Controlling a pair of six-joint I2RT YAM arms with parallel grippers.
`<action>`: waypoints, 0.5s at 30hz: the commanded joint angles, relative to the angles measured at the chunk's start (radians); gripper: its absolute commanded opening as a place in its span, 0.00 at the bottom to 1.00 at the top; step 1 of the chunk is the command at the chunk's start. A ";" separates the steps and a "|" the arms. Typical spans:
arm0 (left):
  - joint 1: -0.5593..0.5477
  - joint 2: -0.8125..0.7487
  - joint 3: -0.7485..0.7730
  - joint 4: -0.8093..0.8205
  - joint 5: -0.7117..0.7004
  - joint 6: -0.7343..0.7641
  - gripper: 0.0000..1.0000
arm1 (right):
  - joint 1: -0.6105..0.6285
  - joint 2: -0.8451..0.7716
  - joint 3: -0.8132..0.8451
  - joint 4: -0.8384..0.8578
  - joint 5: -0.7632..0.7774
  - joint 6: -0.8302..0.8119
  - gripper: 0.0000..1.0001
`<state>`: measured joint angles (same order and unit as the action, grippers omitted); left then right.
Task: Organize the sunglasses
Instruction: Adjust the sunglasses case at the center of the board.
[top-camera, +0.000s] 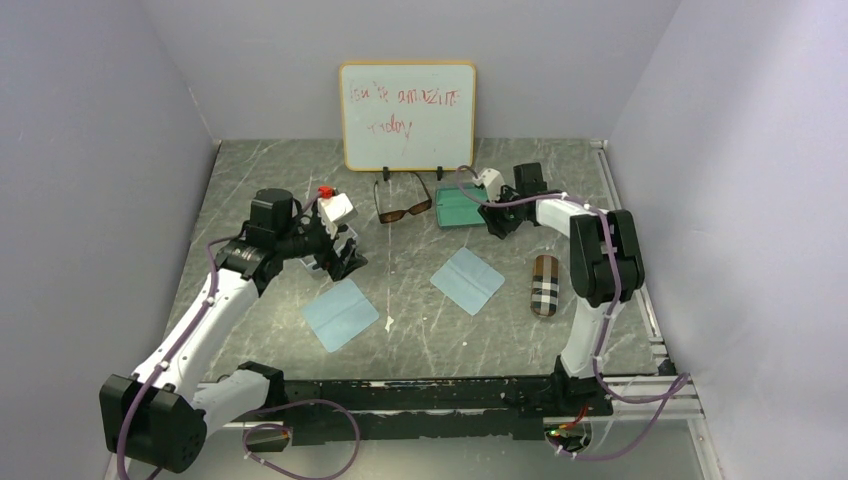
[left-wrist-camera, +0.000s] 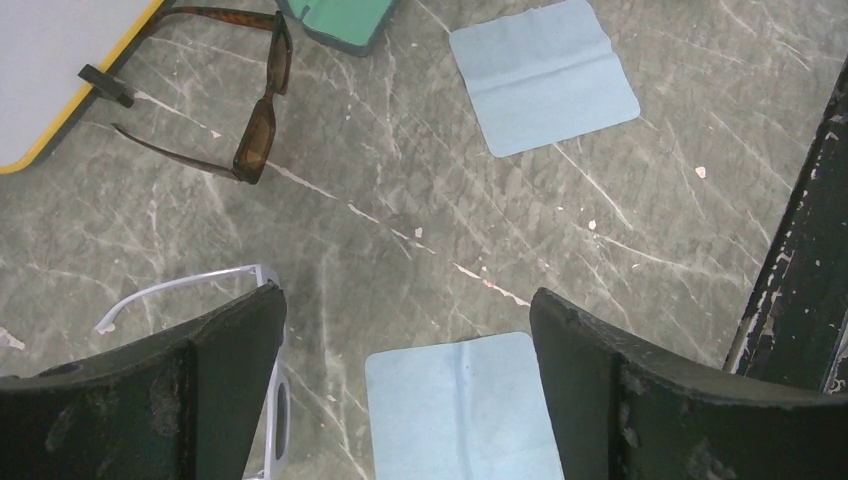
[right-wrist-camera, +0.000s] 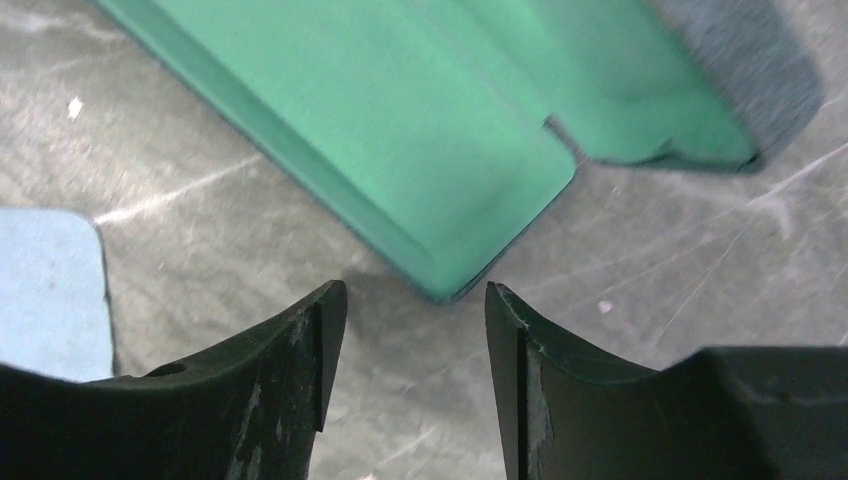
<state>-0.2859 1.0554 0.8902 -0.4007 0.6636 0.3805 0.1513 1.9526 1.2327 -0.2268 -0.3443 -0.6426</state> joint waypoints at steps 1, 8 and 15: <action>-0.002 0.012 0.026 0.019 0.012 0.015 0.97 | 0.003 -0.090 -0.045 -0.102 0.042 0.009 0.58; -0.124 0.172 0.188 -0.006 -0.106 0.056 0.97 | -0.011 -0.292 -0.055 -0.236 0.077 0.091 0.60; -0.219 0.333 0.252 0.075 -0.208 0.020 0.97 | 0.046 -0.461 -0.152 -0.273 -0.033 0.153 0.60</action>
<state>-0.4847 1.3457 1.1183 -0.3866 0.5209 0.4137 0.1493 1.5677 1.1496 -0.4679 -0.3157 -0.5442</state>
